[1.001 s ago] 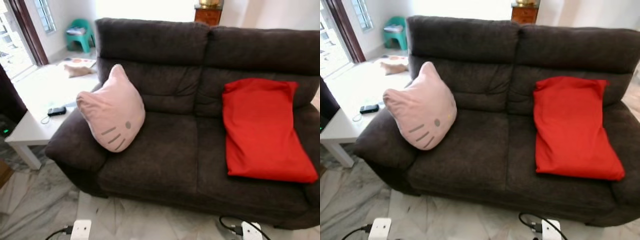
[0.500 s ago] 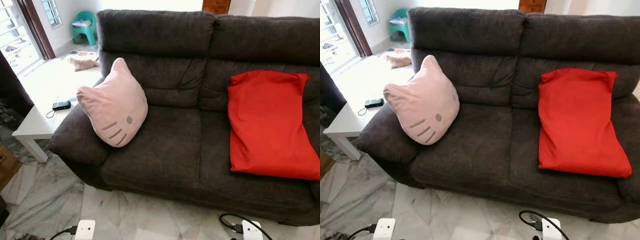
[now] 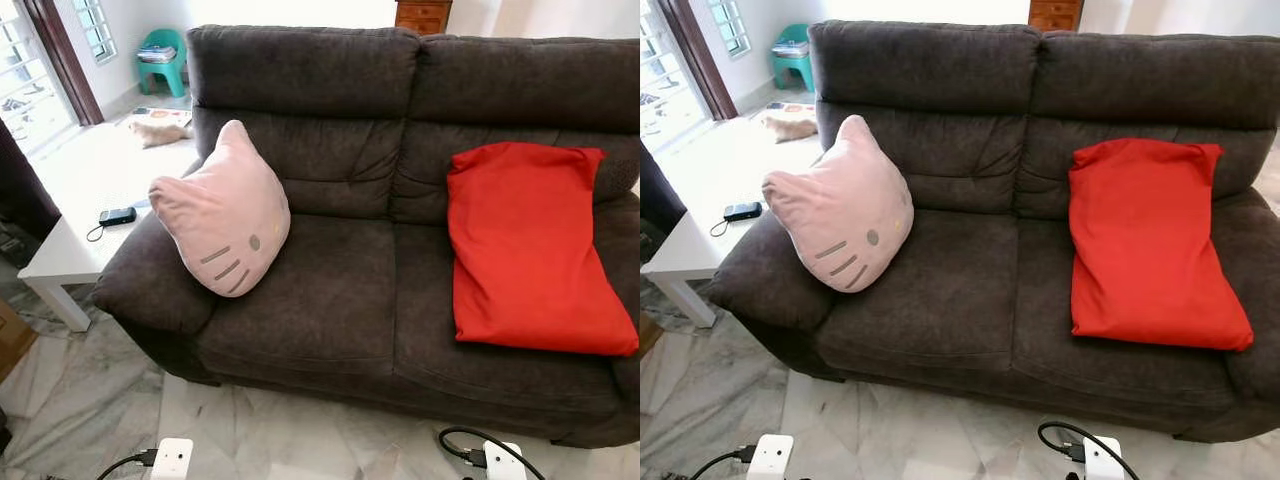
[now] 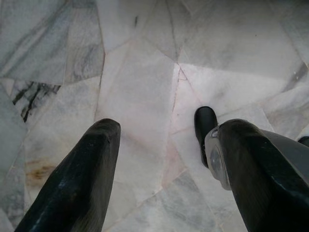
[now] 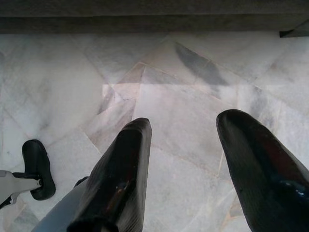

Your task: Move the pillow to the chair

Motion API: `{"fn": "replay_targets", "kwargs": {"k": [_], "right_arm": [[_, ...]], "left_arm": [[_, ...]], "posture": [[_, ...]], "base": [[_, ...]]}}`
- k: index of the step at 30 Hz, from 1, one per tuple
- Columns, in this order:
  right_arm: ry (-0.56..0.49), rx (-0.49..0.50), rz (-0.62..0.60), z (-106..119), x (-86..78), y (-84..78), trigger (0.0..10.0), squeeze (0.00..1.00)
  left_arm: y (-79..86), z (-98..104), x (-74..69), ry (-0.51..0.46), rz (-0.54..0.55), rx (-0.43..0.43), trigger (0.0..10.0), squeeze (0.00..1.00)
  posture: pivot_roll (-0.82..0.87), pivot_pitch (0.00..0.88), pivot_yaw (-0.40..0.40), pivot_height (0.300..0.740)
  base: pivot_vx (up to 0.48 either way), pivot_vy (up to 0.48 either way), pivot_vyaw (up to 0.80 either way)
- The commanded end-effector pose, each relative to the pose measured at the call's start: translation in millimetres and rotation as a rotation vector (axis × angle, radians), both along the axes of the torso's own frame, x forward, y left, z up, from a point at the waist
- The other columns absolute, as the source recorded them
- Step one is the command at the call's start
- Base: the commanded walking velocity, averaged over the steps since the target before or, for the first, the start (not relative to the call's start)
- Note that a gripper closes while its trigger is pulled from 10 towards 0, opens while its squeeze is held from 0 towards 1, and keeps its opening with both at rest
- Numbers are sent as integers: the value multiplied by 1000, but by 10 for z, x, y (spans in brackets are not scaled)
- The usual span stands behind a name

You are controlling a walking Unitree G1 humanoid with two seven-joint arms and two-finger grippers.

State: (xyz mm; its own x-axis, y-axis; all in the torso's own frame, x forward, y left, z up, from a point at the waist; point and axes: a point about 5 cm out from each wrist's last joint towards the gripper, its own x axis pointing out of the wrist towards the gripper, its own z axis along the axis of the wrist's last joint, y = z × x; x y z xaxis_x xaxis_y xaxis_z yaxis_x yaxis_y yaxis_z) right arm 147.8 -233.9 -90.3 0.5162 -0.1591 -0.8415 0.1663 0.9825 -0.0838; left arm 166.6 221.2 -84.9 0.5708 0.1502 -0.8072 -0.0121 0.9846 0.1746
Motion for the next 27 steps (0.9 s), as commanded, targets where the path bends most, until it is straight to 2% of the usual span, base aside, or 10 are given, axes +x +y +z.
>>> {"fn": "replay_targets", "kwargs": {"k": [1,7,14,20,27], "right_arm": [[13,-3,-5,-16,-42,-1,10000,0],[37,-5,-28,-65,-205,-17,10000,0],[38,3,-26,-85,-228,42,10000,0],[15,7,-7,-59,-130,74,10000,0],[12,4,-1,-46,-90,70,10000,0]], "left_arm": [[29,-3,-19,14,-23,10,10000,0],[22,-1,-10,19,-49,13,10000,0],[6,0,3,23,-55,8,10000,0],[67,-2,-25,40,-37,5,10000,0],[136,-2,-64,49,-15,11,10000,0]], "posture": [[-70,0,24,740],[-81,0,29,740],[-72,0,19,740],[-65,0,11,740],[-67,0,11,740]], "base": [[0,0,0],[0,0,0],[0,0,0],[0,0,-760],[0,0,-800]]}}
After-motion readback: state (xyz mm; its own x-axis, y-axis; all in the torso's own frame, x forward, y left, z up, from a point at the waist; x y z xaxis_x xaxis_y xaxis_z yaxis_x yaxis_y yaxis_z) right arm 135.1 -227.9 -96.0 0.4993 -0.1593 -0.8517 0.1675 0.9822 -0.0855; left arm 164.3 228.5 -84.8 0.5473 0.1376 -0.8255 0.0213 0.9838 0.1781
